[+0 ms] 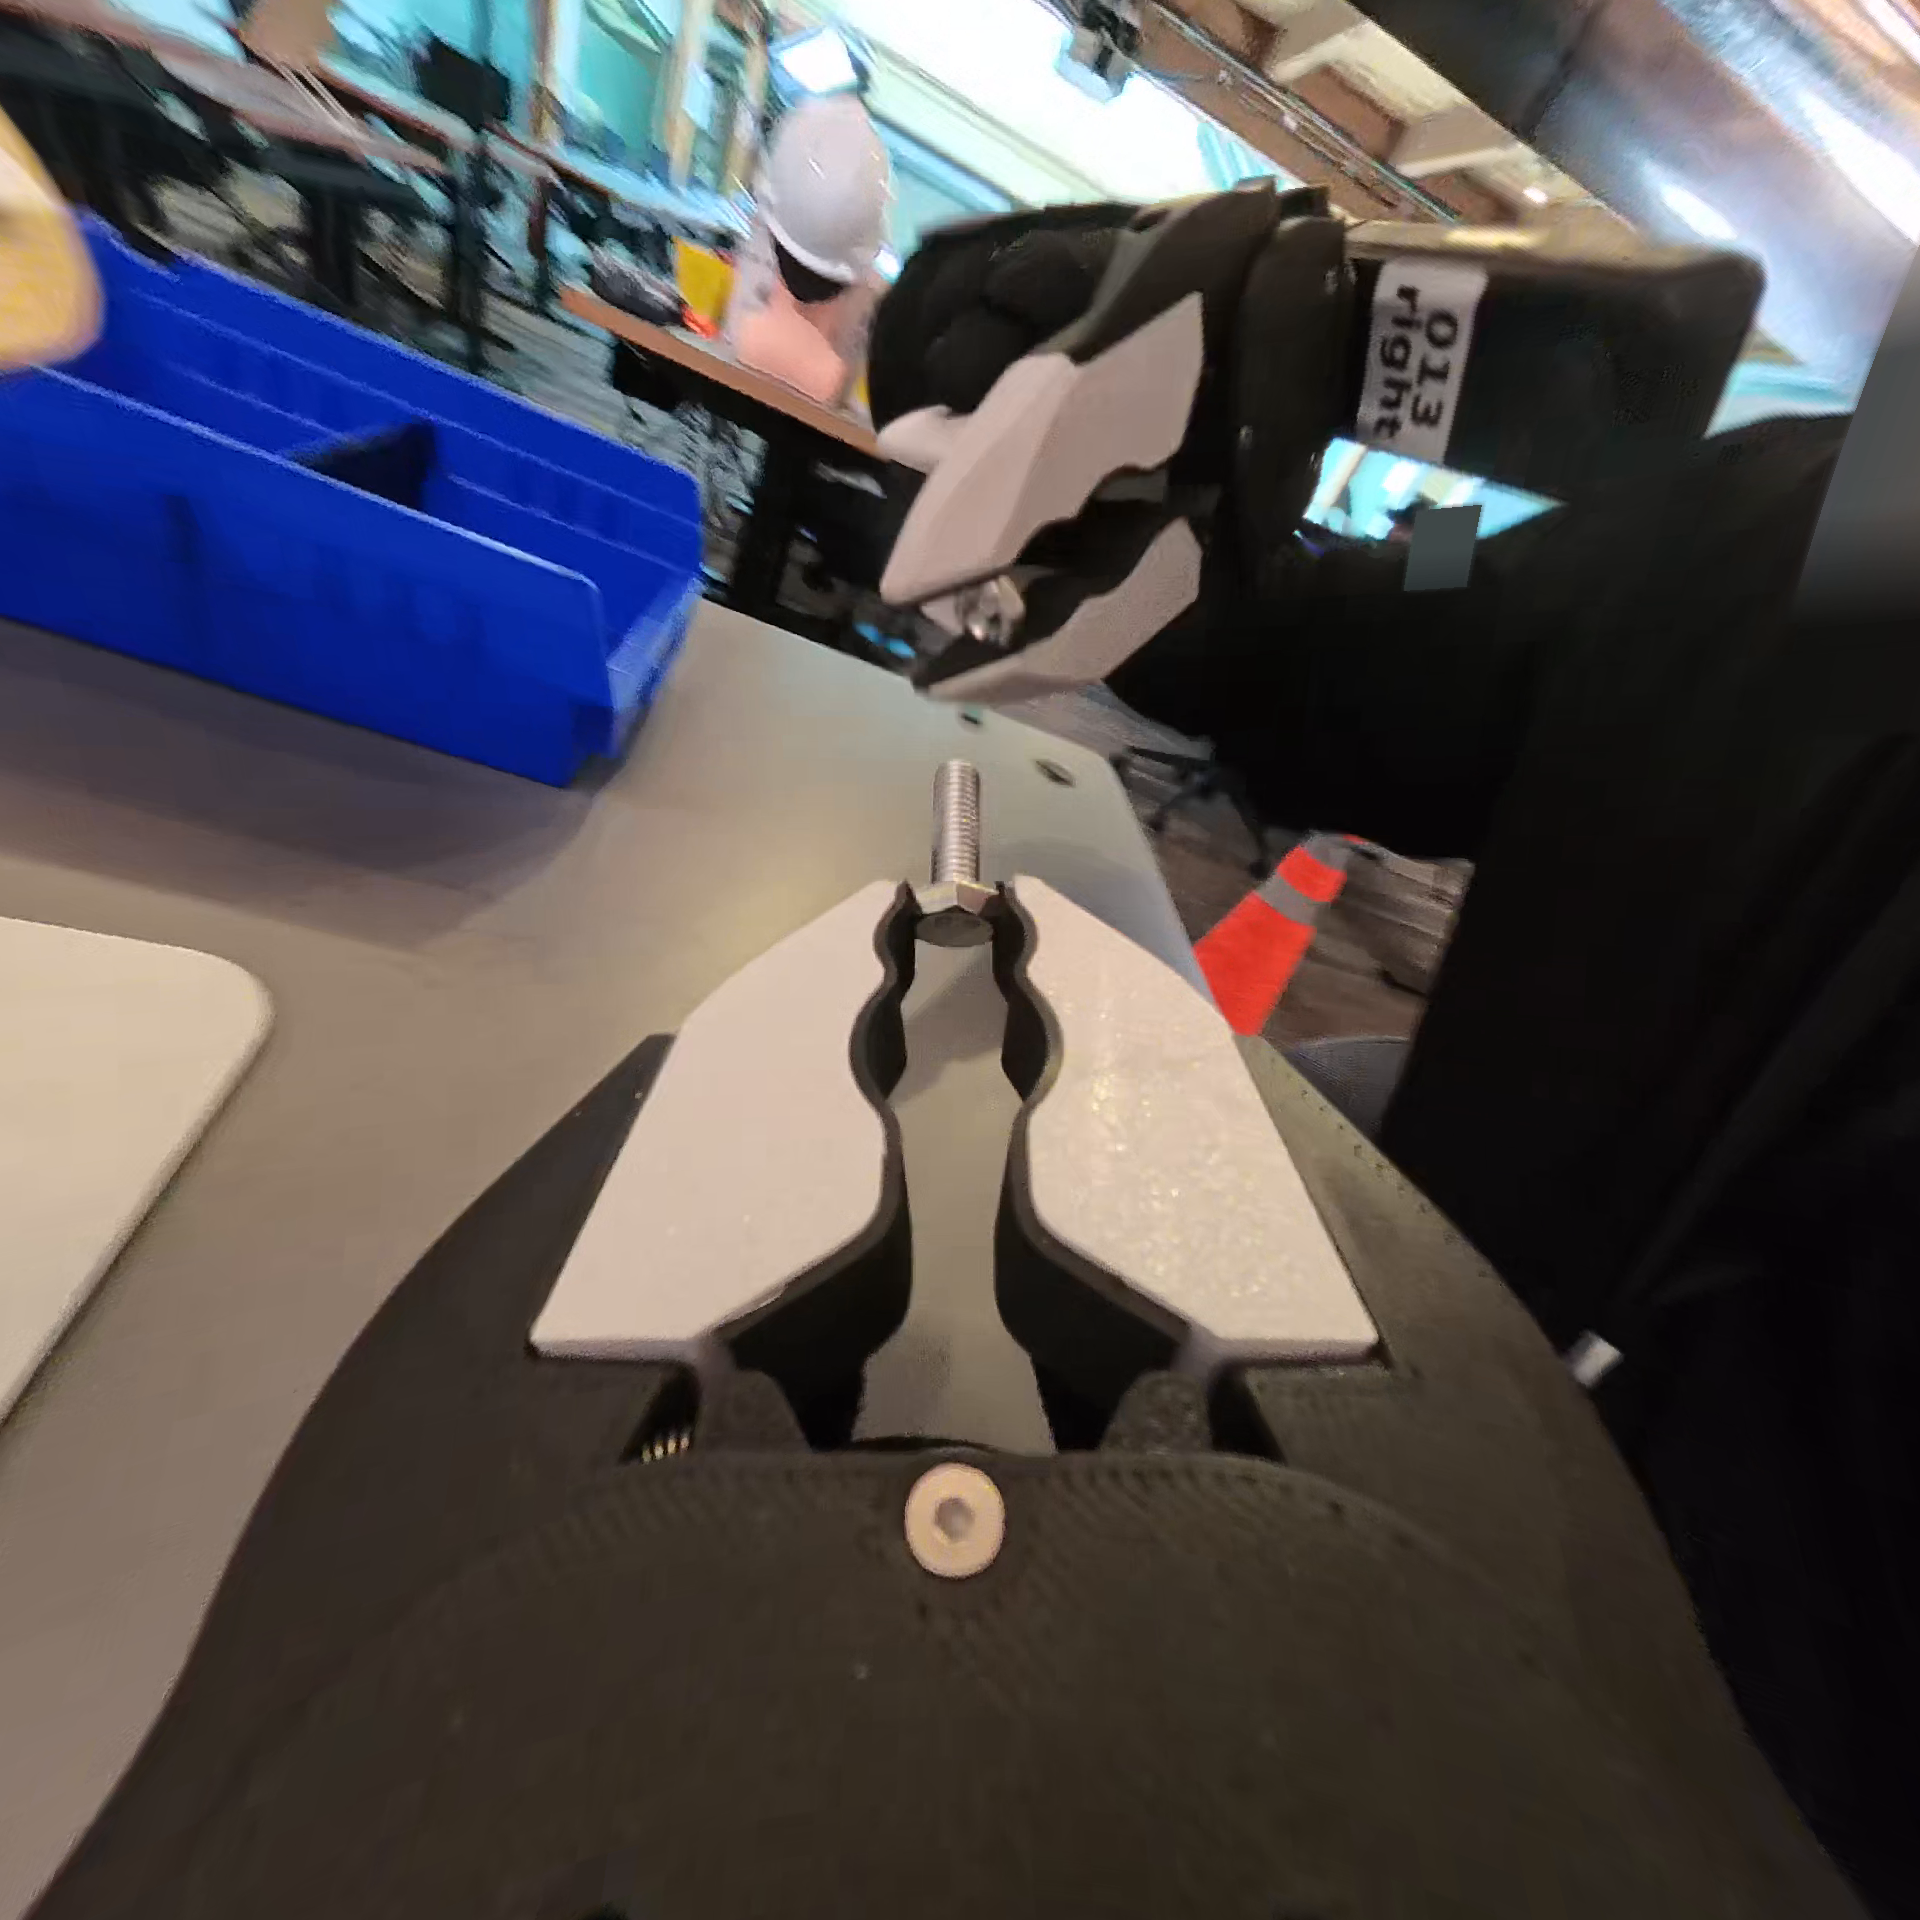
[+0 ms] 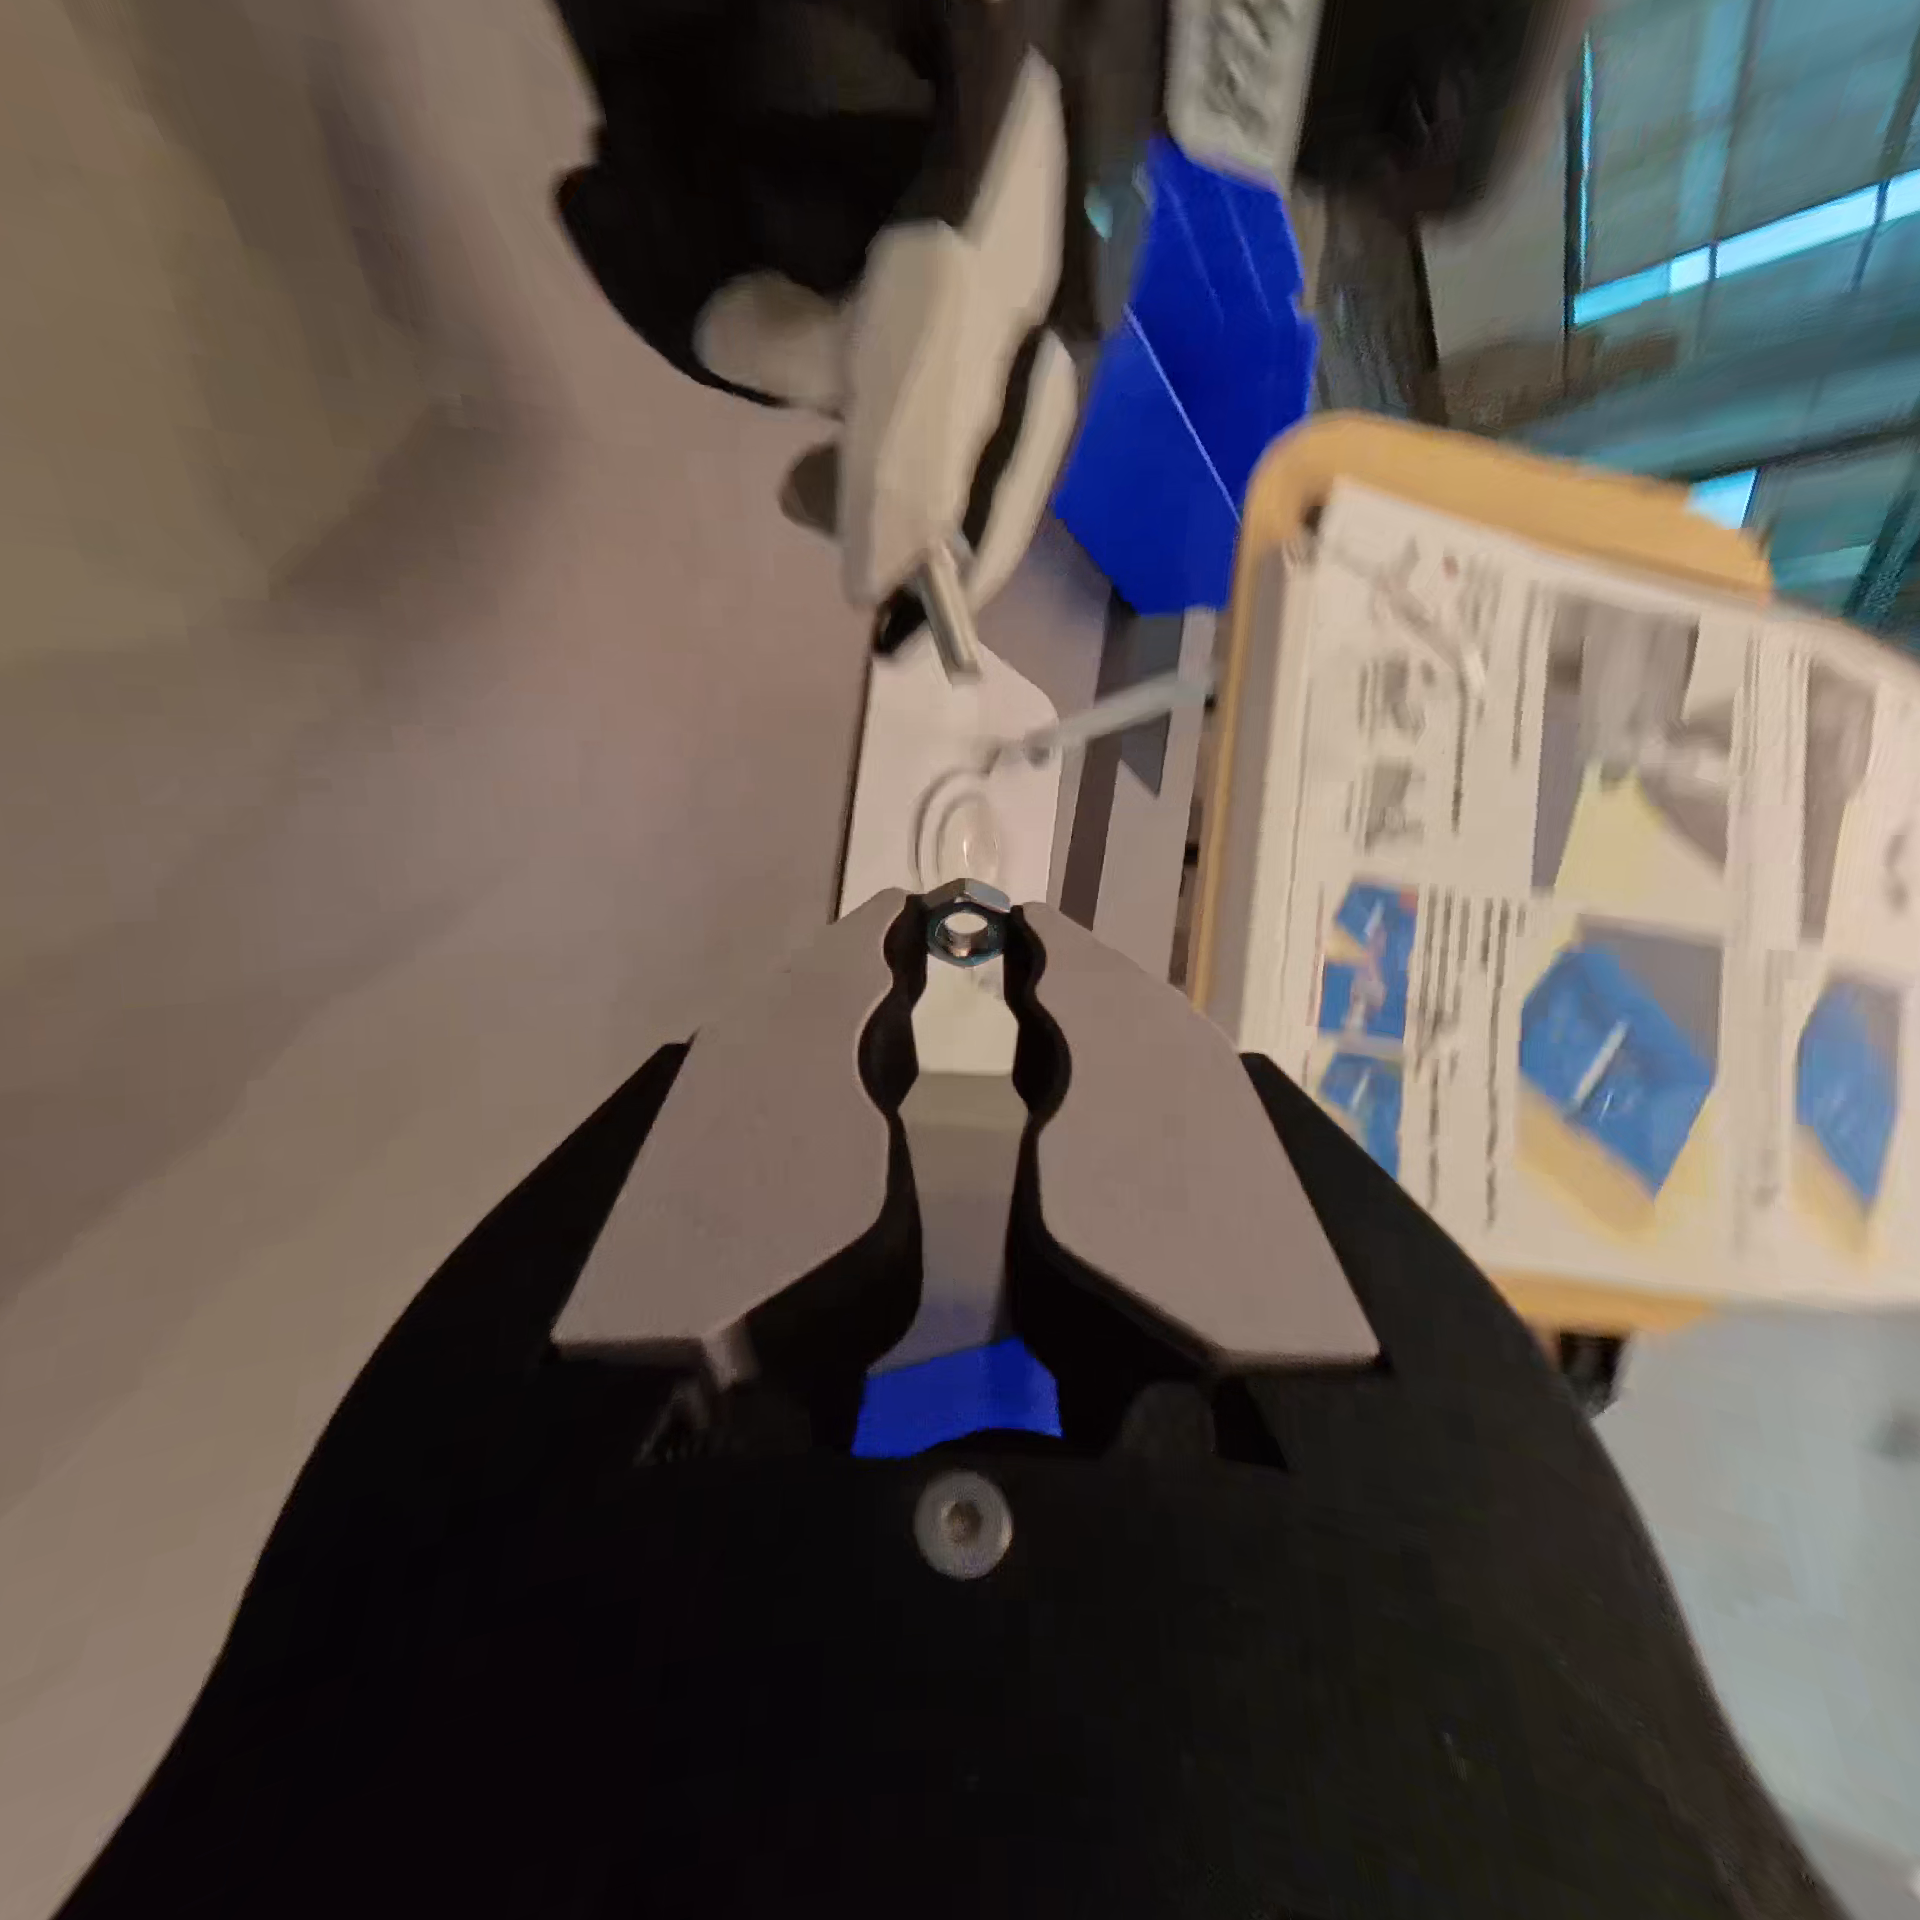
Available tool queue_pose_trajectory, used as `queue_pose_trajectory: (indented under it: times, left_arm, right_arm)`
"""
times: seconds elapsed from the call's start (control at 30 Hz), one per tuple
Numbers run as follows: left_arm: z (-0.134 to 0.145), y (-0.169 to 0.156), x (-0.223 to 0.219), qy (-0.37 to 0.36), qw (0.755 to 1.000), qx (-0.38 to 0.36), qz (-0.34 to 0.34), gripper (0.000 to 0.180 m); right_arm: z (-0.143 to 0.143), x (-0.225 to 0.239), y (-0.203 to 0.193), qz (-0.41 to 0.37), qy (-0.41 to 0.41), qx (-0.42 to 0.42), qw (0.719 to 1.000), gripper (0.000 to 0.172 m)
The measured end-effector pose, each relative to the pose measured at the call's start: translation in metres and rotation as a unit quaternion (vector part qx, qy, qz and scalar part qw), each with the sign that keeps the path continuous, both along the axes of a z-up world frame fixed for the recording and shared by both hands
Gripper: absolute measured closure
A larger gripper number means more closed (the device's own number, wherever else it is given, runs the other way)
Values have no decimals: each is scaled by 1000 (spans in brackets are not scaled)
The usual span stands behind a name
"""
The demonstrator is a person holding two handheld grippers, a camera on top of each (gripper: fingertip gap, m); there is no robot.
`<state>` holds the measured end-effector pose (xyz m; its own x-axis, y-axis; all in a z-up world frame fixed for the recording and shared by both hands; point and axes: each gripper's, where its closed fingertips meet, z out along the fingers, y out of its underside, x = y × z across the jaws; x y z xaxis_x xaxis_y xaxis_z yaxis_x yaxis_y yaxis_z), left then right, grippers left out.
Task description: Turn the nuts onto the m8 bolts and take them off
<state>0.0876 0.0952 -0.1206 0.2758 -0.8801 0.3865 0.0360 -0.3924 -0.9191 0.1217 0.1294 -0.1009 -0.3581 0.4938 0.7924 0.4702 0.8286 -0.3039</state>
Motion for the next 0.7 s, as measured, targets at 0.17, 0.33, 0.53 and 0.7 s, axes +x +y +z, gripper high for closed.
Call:
queue_pose_trajectory:
  times: [0.17, 0.33, 0.53, 0.7]
  left_arm:
    - [27, 14, -33, -53, 992, 75, 84, 166]
    - [37, 16, -47, -92, 985, 94, 113, 166]
    - [33, 20, -39, -94, 986, 87, 111, 166]
    - [29, 23, -31, -87, 987, 84, 103, 166]
  right_arm:
    - [21, 56, 86, -184, 72, -227, 954, 157]
    - [0, 118, 177, -334, 90, -308, 886, 157]
    - [-98, 169, 220, -463, -111, -361, 802, 157]
    - [-136, 178, 232, -482, -164, -364, 780, 156]
